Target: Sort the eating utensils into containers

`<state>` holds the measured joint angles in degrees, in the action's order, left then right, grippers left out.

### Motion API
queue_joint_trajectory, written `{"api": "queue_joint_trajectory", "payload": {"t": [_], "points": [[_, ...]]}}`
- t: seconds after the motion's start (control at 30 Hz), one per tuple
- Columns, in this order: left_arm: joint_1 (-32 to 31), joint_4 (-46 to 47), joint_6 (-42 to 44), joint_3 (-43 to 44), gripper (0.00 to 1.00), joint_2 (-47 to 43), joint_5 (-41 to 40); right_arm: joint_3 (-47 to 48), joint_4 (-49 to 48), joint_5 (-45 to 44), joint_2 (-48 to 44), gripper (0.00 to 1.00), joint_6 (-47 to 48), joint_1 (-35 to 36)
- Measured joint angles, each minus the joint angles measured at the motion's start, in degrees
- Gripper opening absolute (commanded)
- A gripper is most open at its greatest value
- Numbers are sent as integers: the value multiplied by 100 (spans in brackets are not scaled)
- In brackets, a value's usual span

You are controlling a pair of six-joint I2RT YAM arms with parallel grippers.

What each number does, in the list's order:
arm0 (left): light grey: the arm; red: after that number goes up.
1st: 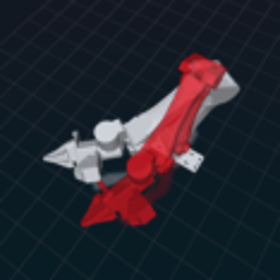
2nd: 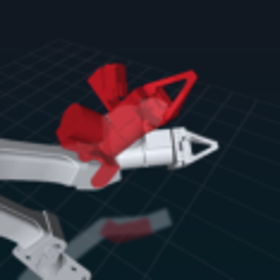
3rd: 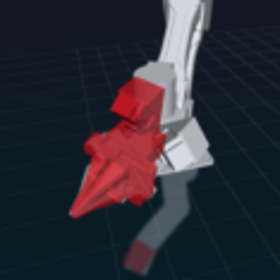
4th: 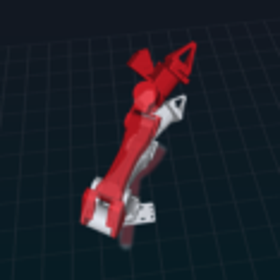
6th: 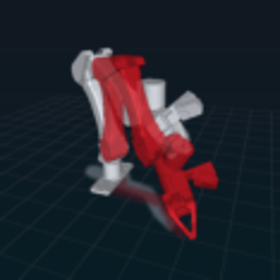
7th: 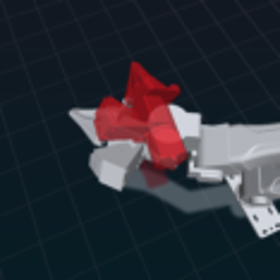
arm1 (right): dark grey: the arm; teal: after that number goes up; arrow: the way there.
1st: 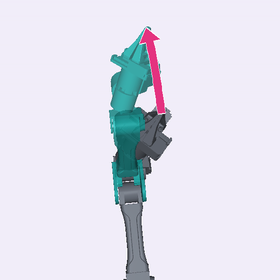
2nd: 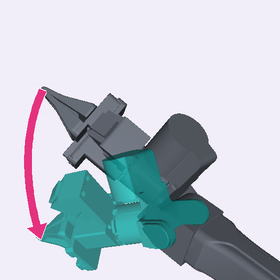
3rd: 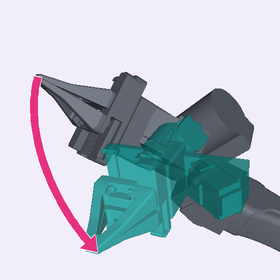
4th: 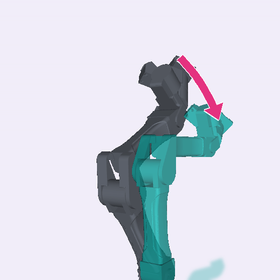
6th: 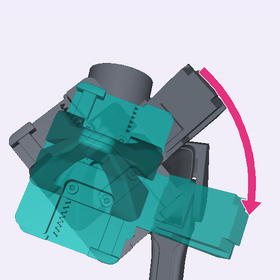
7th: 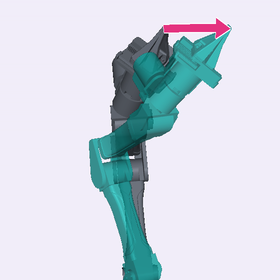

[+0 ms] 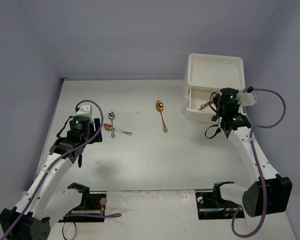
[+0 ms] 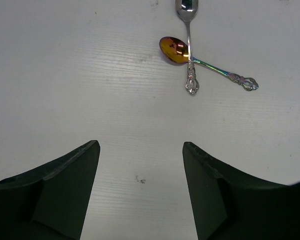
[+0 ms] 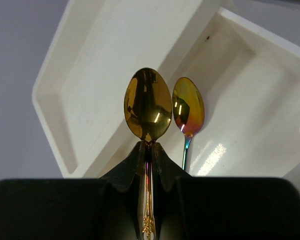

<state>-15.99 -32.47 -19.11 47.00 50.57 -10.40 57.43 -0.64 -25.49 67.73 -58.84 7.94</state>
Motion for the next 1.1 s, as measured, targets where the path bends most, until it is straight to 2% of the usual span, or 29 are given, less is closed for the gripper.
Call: {"api": "queue_joint_trajectory", "payload": {"t": [0.07, 0.13, 0.27, 0.37, 0.47, 0.67, 0.8, 0.93, 1.1], "points": [[0, 0, 0, 0, 64, 2, 5, 0, -1, 64, 226, 29, -99, -31], [0, 0, 0, 0, 64, 2, 5, 20, 9, 158, 444, 39, -97, -37], [0, 0, -1, 0, 64, 2, 5, 271, 61, 363, 680, 50, 189, -36], [0, 0, 0, 0, 65, 2, 5, 635, 84, 550, 693, 50, 855, 14], [0, 0, 0, 0, 64, 8, 7, 1048, -19, 691, 694, 50, 1977, 287], [0, 2, -2, 0, 64, 83, 35, 1705, -200, 1231, 954, 51, 4145, 1541], [0, 0, 0, 0, 64, 131, 51, 2006, -304, 1462, 1499, 51, 5152, 2332], [0, 0, 0, 0, 64, 131, 51, 2106, -306, 1621, 2276, 51, 5498, 2710], [0, 0, 0, 0, 64, 129, 48, 2215, -249, 1777, 3403, 49, 5438, 2746]]}}
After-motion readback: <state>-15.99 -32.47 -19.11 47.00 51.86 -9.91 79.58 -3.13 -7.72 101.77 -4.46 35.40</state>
